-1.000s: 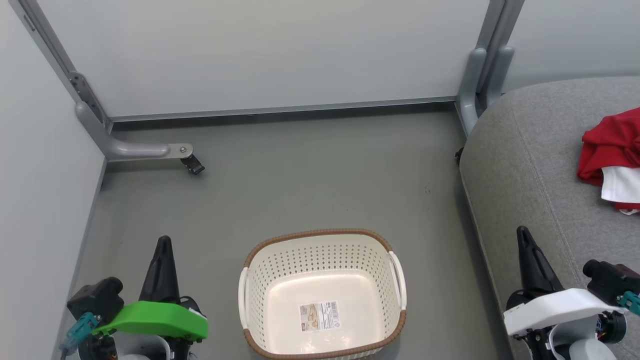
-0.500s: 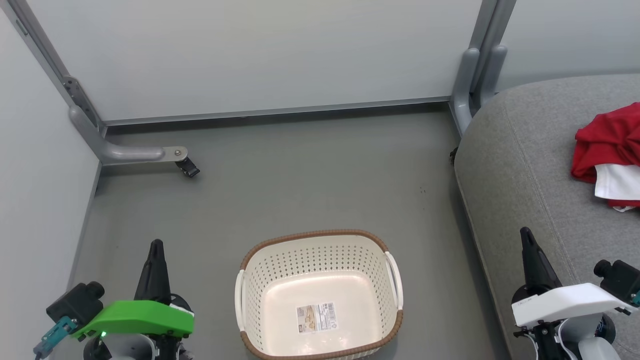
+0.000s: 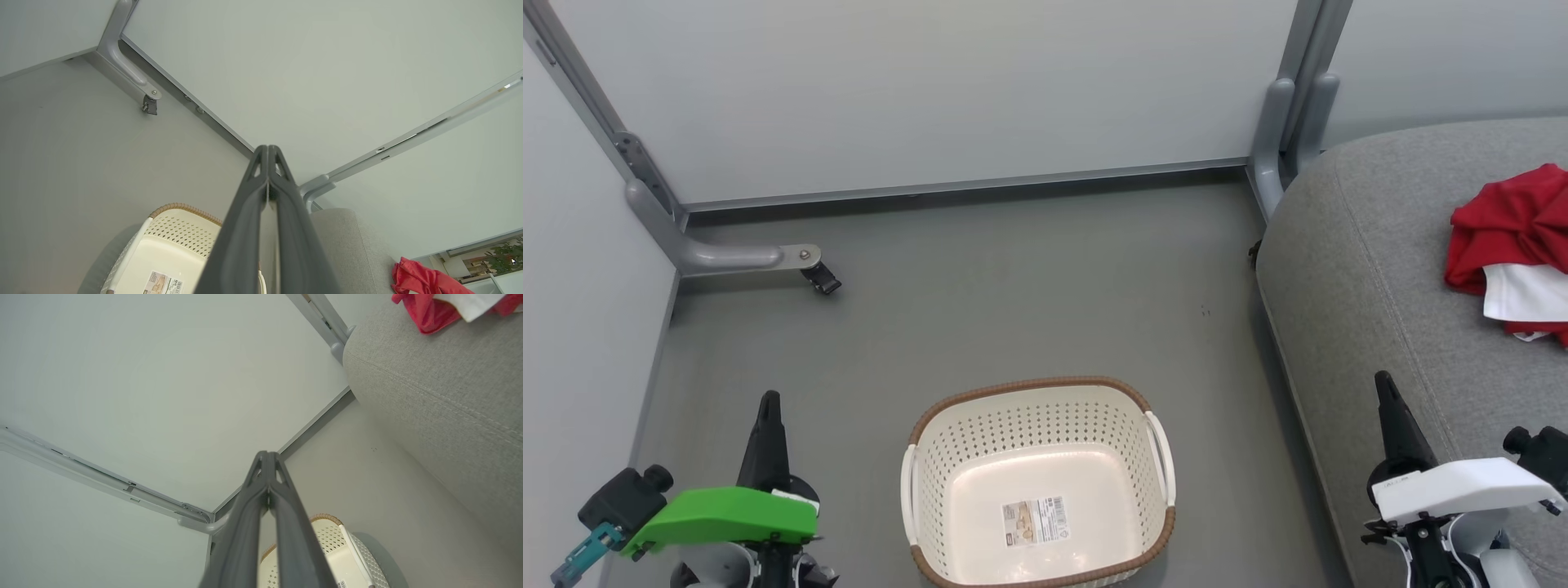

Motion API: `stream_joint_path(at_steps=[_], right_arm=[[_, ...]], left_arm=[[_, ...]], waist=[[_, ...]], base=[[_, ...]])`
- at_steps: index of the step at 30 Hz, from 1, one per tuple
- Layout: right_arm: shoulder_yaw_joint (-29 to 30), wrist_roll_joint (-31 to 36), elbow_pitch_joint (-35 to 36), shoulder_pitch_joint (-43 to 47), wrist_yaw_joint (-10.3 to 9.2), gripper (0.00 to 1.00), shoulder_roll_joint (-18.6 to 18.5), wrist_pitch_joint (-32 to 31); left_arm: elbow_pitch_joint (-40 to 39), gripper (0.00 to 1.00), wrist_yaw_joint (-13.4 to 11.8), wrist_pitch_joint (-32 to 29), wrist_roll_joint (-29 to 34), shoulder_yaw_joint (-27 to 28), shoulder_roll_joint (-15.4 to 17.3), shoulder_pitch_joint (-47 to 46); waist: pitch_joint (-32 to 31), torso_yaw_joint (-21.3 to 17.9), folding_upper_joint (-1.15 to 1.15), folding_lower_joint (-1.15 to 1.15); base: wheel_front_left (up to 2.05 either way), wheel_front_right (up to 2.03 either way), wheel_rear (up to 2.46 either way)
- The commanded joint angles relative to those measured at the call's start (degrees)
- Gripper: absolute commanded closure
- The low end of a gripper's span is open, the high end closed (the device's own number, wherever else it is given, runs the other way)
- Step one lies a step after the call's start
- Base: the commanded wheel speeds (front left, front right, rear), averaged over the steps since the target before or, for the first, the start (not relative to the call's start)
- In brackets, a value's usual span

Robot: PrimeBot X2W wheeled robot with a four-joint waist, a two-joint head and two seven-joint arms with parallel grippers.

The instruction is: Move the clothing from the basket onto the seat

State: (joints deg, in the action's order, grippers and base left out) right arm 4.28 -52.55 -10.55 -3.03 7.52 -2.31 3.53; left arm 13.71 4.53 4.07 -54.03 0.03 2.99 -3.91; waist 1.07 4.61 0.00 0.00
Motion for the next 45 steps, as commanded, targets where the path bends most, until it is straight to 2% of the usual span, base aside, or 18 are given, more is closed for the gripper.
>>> stream_joint_path(at_steps=[1,17,45], right_arm=[[0.28,-1.85,0.3,-1.35,-0.02,1.0,-0.42,-0.43],[0.89,-12.74,-0.81,-1.96,-0.03,1.0,-0.52,-3.21],[1.7,-27.39,-2.33,-2.78,-0.03,1.0,-0.62,-7.05]], left_arm=[[-0.44,1.0,0.34,-0.41,-1.9,0.49,0.45,-1.57],[-0.22,1.0,1.12,-3.17,-12.53,2.05,0.49,-2.03],[0.14,1.0,2.21,-7.1,-26.73,4.28,0.47,-2.36]], waist=[[-0.02,-0.09,0.0,0.0],[-0.23,-1.11,0.0,0.0],[-0.57,-2.77,0.0,0.0]], base=[[0.0,0.0,0.0],[0.0,0.0,0.0],[0.0,0.0,0.0]])
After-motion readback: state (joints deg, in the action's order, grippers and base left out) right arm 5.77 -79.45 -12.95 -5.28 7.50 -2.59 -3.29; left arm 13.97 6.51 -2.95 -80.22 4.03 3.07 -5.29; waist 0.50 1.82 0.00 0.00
